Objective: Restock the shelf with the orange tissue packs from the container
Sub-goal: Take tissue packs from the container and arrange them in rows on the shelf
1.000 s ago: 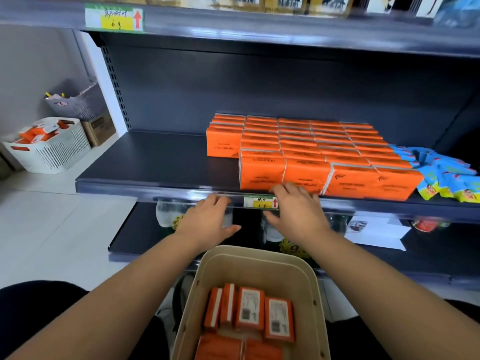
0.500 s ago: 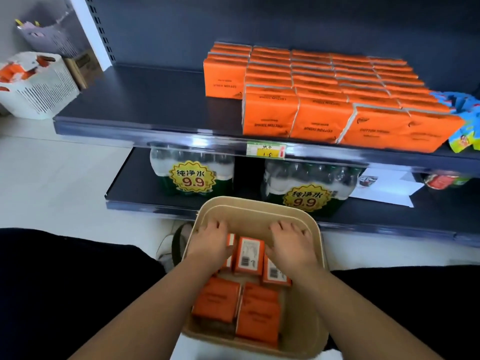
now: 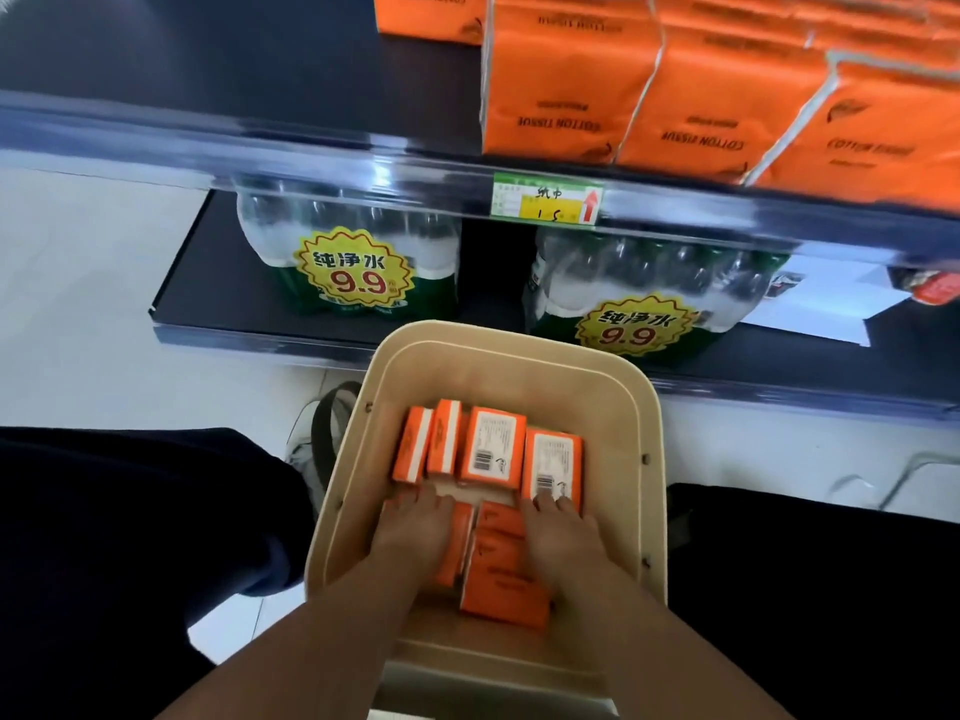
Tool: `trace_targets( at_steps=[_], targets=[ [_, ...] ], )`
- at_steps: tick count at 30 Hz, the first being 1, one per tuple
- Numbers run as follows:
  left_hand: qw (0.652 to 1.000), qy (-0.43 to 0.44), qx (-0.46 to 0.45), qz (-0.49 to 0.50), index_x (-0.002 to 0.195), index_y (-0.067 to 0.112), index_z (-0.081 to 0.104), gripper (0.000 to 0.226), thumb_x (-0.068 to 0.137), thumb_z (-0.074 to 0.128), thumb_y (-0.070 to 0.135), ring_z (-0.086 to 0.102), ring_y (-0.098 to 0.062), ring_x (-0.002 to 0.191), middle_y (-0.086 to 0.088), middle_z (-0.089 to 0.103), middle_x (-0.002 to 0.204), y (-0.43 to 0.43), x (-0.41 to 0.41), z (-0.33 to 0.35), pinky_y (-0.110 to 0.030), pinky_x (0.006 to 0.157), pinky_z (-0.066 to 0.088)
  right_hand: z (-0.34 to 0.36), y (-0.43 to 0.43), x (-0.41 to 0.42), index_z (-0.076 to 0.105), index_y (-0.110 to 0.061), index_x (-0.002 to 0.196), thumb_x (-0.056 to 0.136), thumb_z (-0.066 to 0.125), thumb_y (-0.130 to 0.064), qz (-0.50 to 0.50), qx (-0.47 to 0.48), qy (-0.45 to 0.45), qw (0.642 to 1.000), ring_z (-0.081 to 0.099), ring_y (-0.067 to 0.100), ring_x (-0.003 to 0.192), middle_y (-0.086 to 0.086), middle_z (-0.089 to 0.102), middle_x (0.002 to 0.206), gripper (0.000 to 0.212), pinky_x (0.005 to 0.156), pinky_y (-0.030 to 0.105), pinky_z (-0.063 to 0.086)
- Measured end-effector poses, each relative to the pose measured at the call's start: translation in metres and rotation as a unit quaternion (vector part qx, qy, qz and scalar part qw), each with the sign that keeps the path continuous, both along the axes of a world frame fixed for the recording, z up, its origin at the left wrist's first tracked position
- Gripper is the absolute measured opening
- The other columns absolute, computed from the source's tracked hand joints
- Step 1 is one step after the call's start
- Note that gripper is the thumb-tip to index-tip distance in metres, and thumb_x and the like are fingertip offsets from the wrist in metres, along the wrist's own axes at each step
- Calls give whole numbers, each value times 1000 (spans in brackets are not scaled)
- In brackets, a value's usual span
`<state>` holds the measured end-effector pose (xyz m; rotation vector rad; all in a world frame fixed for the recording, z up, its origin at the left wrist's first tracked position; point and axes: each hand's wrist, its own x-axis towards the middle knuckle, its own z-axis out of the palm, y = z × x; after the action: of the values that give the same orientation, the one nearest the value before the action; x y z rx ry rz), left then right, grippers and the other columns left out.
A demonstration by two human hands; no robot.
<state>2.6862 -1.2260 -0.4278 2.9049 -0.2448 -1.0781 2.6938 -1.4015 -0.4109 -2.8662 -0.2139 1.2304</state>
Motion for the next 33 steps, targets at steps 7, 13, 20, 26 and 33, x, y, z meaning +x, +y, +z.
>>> trace_targets(
  at_steps=[7,13,20,26,33],
  targets=[
    [999,-17,-9,-27,143,21,32,61,88,57,28,23,-30,141,-11,23,153,-9,8,-12,-43,112,26,-20,-2,-11,31,-14,146,95,49,-19,7,-23,92,996,28,33,140,14,29,152,54,111,52,27],
    [1000,11,-12,-15,145,21,31,59,91,52,28,21,-31,143,-12,27,153,-13,11,-19,-44,116,20,-28,0,-14,31,-16,145,93,53,-18,-13,-17,82,996,32,34,136,15,28,150,57,106,52,31],
    [998,53,-34,0,144,24,32,67,84,62,24,26,-26,141,-5,31,151,1,15,-21,-43,114,20,-31,-4,-10,34,-16,144,91,59,-21,-33,0,96,995,32,35,136,15,22,152,59,108,48,34],
    [998,43,39,-20,138,24,39,59,86,64,35,25,-25,141,-5,26,154,15,12,-22,-48,115,17,-35,-6,-10,34,-15,143,90,61,-20,-37,12,98,994,39,34,131,14,34,145,60,105,44,39],
    [996,85,19,-14,117,26,55,31,87,62,27,30,-25,138,-3,39,143,13,21,-5,-45,114,16,-30,-10,-1,40,-15,140,90,59,-15,-51,43,124,990,47,31,127,14,44,142,54,106,38,41]
  ],
)
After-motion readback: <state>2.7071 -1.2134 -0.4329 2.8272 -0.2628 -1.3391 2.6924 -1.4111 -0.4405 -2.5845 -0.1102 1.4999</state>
